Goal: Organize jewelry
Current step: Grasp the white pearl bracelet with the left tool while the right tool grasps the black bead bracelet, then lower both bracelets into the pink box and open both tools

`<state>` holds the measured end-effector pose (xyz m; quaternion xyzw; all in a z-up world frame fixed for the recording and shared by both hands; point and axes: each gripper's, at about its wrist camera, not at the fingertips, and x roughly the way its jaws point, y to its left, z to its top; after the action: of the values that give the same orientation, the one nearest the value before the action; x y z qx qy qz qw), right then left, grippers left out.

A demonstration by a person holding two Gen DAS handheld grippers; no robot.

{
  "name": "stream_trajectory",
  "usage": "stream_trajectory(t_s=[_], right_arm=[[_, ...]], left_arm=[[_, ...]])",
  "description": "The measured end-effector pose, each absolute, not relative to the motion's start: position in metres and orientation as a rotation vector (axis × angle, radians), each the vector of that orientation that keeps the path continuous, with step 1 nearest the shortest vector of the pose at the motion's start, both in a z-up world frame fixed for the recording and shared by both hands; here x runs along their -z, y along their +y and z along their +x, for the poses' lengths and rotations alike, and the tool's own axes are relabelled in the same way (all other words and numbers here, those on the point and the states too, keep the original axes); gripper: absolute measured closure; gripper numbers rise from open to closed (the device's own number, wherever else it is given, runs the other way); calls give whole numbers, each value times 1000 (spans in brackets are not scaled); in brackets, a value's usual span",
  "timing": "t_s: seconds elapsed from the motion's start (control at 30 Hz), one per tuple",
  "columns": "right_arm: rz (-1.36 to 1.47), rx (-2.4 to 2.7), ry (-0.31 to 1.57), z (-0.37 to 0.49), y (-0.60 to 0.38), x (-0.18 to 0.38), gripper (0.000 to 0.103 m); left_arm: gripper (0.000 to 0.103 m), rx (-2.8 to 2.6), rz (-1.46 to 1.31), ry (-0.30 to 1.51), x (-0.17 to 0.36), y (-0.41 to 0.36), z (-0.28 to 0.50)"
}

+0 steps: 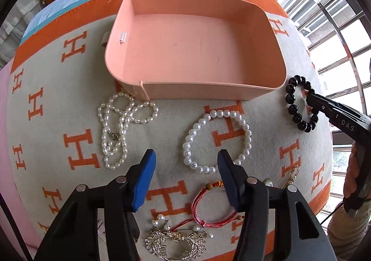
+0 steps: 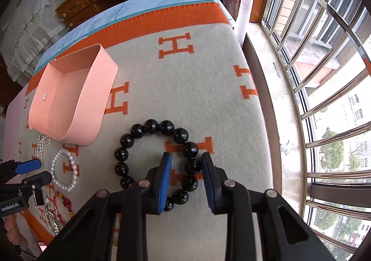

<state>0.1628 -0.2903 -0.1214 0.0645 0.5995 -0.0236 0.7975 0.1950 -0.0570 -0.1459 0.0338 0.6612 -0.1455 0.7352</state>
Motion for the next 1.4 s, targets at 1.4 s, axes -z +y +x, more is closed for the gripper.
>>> stream_trajectory(t_s=[1.4], right_arm=[[239, -235, 1013, 218, -175, 14, 88]], left_arm=[[98, 274, 138, 1116, 47, -36, 265]])
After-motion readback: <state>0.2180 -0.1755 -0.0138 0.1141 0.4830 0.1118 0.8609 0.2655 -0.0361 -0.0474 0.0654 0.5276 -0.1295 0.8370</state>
